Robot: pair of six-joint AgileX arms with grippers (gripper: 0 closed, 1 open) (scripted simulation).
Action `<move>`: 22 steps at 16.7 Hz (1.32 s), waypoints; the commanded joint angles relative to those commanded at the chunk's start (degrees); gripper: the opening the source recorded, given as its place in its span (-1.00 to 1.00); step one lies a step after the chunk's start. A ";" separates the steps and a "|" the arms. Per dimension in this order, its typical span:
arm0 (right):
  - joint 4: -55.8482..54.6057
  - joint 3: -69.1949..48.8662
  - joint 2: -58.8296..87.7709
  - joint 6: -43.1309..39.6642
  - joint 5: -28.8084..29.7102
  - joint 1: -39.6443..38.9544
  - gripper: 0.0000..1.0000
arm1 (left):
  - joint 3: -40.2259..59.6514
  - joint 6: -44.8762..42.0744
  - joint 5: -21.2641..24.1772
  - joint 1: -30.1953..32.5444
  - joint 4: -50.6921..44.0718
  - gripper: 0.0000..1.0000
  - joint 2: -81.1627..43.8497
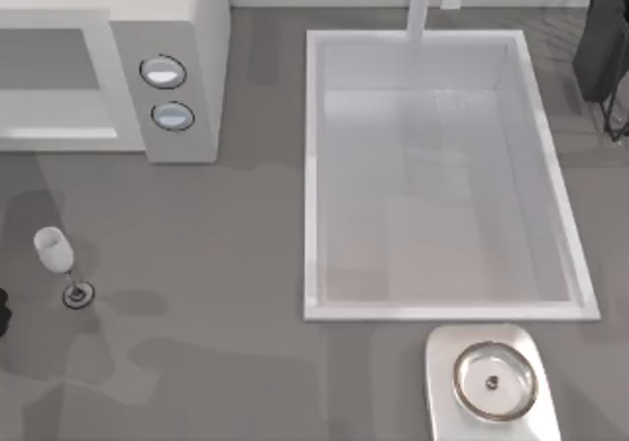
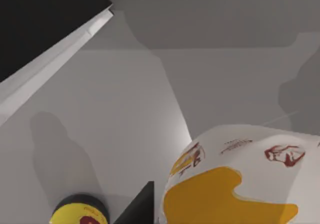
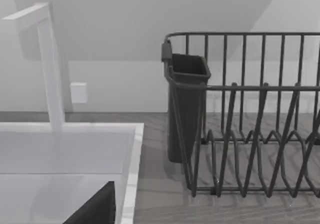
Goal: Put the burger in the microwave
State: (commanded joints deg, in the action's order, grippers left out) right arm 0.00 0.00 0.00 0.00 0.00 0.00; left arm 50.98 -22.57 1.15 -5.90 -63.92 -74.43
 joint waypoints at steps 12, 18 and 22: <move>0.00 0.00 0.00 0.00 0.00 0.00 1.00 | 2.98 0.30 1.98 -5.94 16.68 -1.00 -8.80; 0.00 0.00 0.00 0.00 0.00 0.00 1.00 | 3.54 3.01 4.90 -9.81 51.05 -1.00 -25.55; 0.00 0.00 0.00 0.00 0.00 0.00 1.00 | 2.89 7.36 6.79 -9.35 76.80 -1.00 -35.52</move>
State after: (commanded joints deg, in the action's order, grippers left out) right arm 0.00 0.00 0.00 0.00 0.00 0.00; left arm 53.87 -15.21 7.94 -15.25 12.88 -109.95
